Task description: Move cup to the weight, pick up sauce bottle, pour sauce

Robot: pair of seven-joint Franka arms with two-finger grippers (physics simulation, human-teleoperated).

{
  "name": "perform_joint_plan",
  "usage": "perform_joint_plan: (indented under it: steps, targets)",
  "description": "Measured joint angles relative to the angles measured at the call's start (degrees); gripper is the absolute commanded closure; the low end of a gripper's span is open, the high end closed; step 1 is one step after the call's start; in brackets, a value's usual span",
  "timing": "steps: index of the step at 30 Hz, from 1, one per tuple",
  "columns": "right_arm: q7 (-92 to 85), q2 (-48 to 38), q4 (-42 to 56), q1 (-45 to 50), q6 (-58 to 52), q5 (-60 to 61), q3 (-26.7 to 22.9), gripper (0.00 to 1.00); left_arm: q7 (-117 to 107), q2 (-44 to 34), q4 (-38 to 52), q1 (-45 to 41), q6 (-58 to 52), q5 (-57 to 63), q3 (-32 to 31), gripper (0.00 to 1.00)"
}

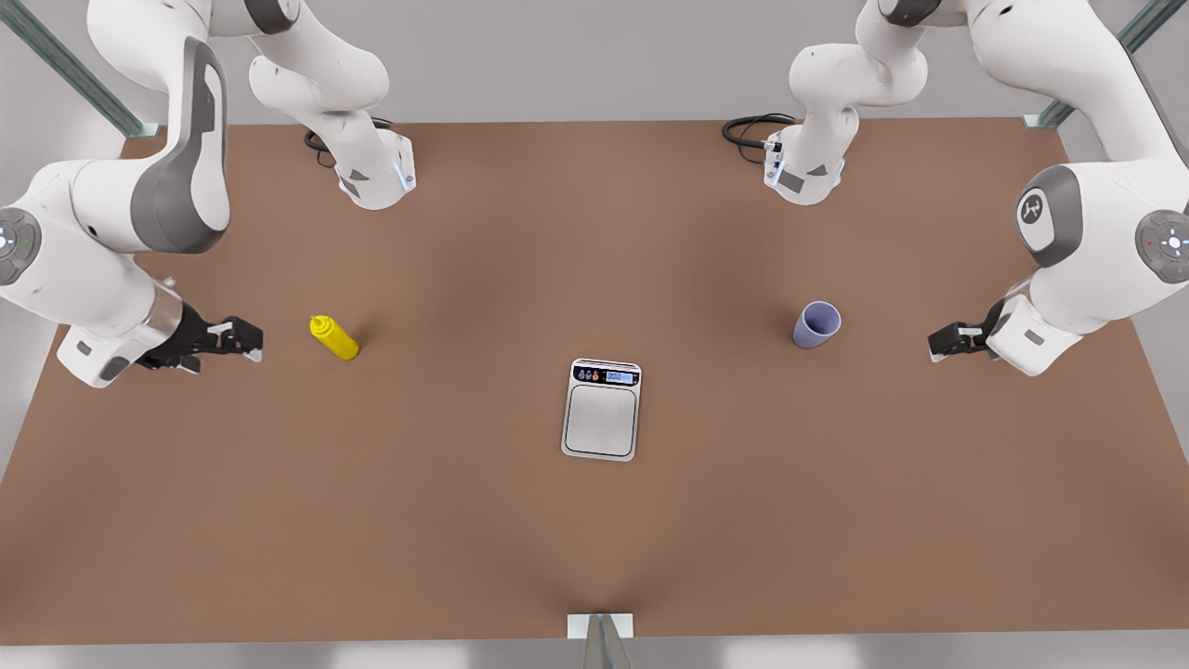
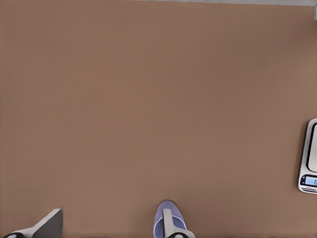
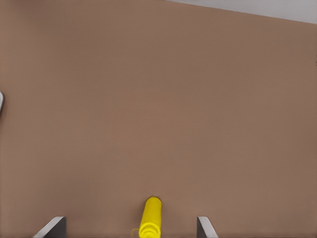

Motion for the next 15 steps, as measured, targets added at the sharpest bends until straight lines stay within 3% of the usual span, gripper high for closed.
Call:
perform_joint_plan:
  steps: [4,7,9,12,15]
  targets:
    - [-0.4,2.4,0.5,-0.2,-0.2,0.0,0.0,0.00,-2.8,-0.7,-1.0,-0.3,-5.4,0.1,0.1,0.00]
    - [-0.3,2.7,0.6,0.4,-0.3,0.1,0.0,0.00,-1.9,-8.4,-17.3,-0.1,0.8,0.2,0.2,0.00]
    - [-0.5,2.7,0.3,0.3,-0.5,0.2,0.0,0.00,-1.9,-9.8,-19.9,0.6,-2.2,0.2,0.2,0.00]
    - [-0.5,2.8,0.1,0.6,-0.5,0.2,0.0,0.00,-1.8,-15.3,-35.5,0.3,9.8,0.4,0.5,0.00]
    - [-0.5,3.5,-0.1,0.4,-0.3,0.2,0.0,0.00,-1.8,-15.5,-39.4,-0.4,12.1,1.2,0.2,0.00]
